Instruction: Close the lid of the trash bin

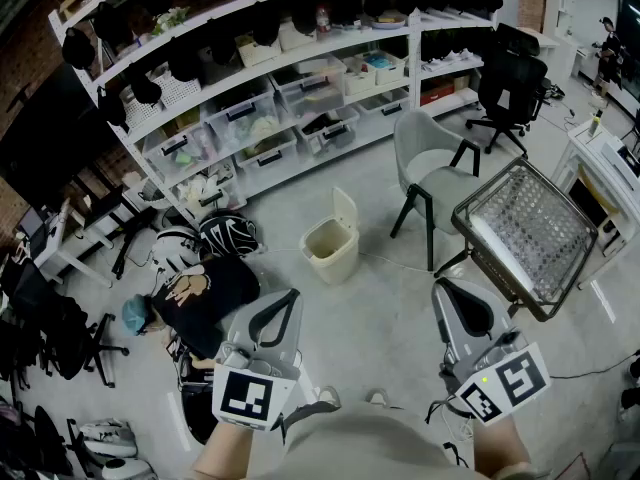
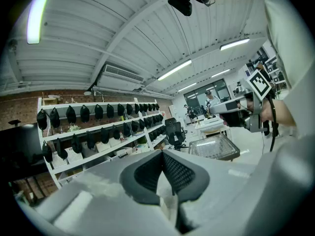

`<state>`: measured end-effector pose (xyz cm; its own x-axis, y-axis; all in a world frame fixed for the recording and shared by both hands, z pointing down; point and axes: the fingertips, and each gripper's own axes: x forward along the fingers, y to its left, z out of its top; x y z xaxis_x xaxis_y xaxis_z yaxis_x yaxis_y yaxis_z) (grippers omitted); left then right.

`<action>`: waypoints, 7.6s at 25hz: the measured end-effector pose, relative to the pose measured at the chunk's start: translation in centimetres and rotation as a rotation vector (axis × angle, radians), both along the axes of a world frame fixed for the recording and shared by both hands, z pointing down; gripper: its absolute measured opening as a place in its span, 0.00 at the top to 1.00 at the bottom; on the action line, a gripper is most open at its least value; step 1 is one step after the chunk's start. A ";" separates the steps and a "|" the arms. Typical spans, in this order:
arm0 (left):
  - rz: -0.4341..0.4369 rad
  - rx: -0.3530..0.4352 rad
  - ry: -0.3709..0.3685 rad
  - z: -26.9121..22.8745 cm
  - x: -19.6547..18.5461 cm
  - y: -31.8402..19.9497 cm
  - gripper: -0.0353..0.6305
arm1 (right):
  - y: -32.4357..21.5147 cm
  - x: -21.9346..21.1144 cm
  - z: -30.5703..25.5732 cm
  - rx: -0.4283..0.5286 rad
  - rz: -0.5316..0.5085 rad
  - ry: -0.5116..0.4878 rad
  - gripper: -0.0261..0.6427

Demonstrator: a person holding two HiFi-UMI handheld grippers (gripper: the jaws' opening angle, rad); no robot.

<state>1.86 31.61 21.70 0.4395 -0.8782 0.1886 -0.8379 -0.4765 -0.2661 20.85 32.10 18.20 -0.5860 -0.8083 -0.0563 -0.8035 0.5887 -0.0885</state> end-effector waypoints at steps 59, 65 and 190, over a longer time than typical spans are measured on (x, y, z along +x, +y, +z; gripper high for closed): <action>0.082 -0.030 -0.036 3.9 -16.6 -38.0 0.94 | -38.5 -15.7 5.1 -0.139 0.094 0.105 0.96; 0.021 -0.091 0.050 5.8 -18.0 -40.6 0.94 | -42.0 -16.2 7.1 -0.176 0.086 0.125 0.96; -0.097 -0.130 0.022 10.1 -14.5 -49.7 0.94 | -48.6 -18.2 9.9 -0.178 -0.280 0.162 0.96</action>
<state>-12.66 -18.13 31.77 0.3586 -0.8857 0.2948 -0.8867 -0.4219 -0.1890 2.65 -16.51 28.05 -0.7758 -0.6041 0.1822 -0.6254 0.7746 -0.0946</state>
